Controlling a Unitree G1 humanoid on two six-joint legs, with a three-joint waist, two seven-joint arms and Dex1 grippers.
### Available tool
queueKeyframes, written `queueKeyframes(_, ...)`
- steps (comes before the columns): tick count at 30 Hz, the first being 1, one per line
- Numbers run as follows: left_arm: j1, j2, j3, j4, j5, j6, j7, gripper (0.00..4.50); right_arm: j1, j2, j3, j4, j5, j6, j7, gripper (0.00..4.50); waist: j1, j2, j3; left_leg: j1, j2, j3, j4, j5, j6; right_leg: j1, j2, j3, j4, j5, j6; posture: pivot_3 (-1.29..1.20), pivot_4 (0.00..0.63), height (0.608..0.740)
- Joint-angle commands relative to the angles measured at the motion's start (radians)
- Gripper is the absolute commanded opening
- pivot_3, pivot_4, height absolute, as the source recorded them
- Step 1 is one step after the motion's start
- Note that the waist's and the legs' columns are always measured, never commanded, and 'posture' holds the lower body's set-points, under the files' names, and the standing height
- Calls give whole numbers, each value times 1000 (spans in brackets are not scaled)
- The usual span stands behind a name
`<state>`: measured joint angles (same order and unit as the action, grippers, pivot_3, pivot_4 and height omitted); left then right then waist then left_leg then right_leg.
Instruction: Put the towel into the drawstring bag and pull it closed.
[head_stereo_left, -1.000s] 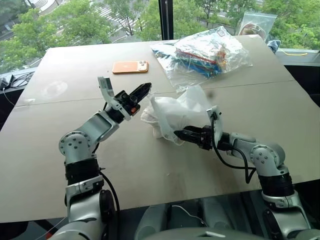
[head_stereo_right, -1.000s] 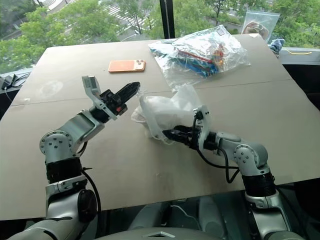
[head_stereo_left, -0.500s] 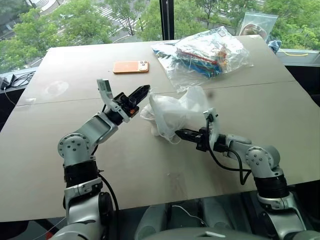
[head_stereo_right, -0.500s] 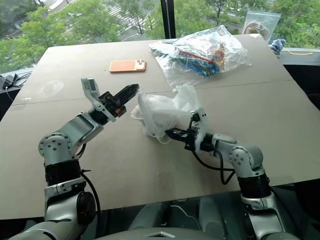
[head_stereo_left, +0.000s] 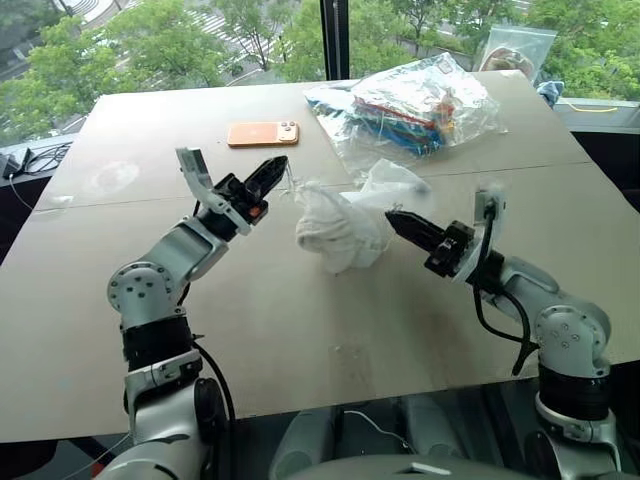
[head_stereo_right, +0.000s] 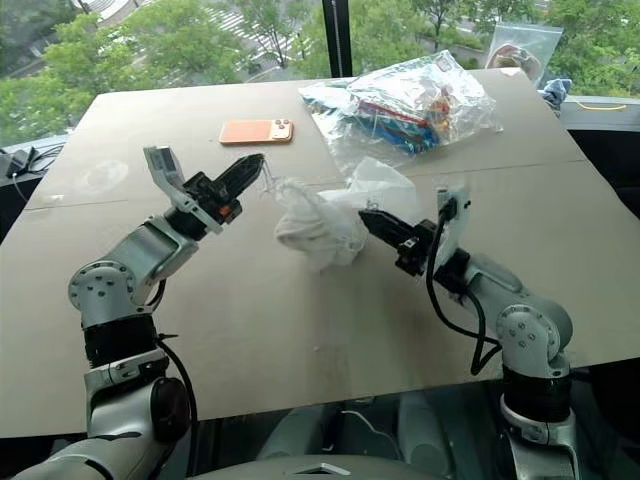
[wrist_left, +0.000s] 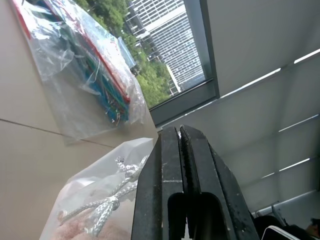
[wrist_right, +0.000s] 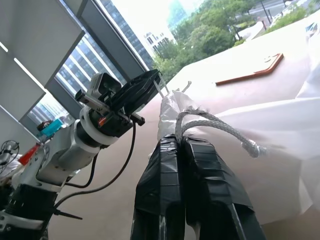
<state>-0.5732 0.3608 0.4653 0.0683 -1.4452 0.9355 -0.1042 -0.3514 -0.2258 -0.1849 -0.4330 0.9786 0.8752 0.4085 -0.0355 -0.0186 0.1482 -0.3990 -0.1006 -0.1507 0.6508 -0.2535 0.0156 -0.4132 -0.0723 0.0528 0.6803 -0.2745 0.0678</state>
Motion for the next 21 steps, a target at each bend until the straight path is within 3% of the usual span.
queueKeyframes(1,-113,18,66,61,-21,-78,9,0,-135,-30,-154,44,90,-87,-59,39,-1,0,0,0,0,0,0,0,0,0,0,0,0,0,0,0,150,740)
queueKeyframes(6,-306,52,133,222,-4,-172,-4,0,-368,-125,-292,216,143,-144,-137,39,-3,0,1,-1,0,0,0,0,0,0,0,0,-1,0,0,0,150,740)
queueKeyframes(10,-446,86,141,320,28,-203,-62,0,-488,-183,-312,301,143,-151,-177,39,-6,0,1,-2,0,1,-2,0,0,-2,-1,0,-2,0,1,0,150,740)
queueKeyframes(15,-448,86,54,289,85,-117,-156,0,-534,-193,-265,296,127,-160,-166,39,-11,0,1,-2,0,2,-2,0,0,-2,-1,1,-1,0,1,0,150,740)
queueKeyframes(17,-462,74,60,331,103,-123,-149,0,-576,-164,-271,311,168,-151,-225,39,-11,0,1,-2,0,1,-1,0,0,-2,-1,1,-1,0,1,0,150,740)
queueKeyframes(19,-445,80,-12,305,172,-88,-172,0,-573,-170,-203,284,111,-142,-207,39,-12,0,1,-2,0,2,0,0,0,-2,0,1,0,0,1,0,150,740)
queueKeyframes(21,-482,88,-15,315,212,-134,-243,0,-617,-128,-258,321,182,-172,-265,39,-11,0,1,-2,0,1,0,0,0,-2,0,1,0,0,1,0,150,740)
